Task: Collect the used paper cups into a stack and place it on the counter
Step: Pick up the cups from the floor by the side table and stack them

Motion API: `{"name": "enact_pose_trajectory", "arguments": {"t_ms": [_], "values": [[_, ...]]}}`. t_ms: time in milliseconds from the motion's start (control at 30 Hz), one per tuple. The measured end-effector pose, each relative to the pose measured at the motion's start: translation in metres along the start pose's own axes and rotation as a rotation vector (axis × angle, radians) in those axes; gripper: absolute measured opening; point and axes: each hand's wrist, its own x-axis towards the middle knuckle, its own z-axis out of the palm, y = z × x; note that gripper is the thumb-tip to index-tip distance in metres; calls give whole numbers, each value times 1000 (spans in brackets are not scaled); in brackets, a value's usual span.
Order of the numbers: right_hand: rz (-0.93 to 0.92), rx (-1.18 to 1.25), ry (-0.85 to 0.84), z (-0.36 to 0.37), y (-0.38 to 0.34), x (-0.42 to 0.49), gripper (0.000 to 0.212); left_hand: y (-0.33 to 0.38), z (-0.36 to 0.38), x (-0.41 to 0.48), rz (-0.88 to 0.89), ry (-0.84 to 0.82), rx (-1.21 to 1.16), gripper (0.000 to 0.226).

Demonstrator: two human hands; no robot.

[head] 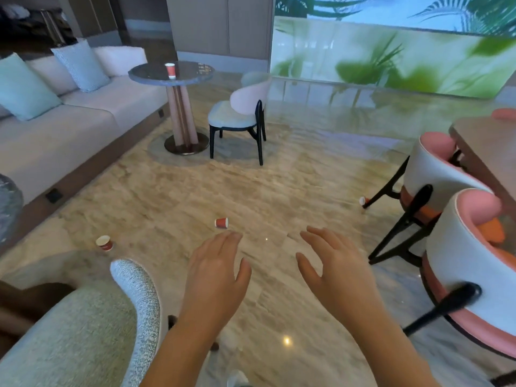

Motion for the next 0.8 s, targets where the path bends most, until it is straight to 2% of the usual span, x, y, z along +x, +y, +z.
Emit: {"name": "enact_pose_trajectory", "arguments": {"t_ms": [167,333,500,667,800], "values": [[-77,59,19,19,-21,123,37,-36,2,101,-48,54,-8,38],[-114,115,-47,55,-27,199,36,-73,8,164,-97,105,16,30],[-165,153,-122,90,-25,269,34,-111,24,208,-260,67,50,38],[-291,190,-179,124,-24,364,33,-138,38,269,-383,108,98,41],[-395,258,-223,144,-28,447,37,-154,43,333,-510,201,151,44]]}}
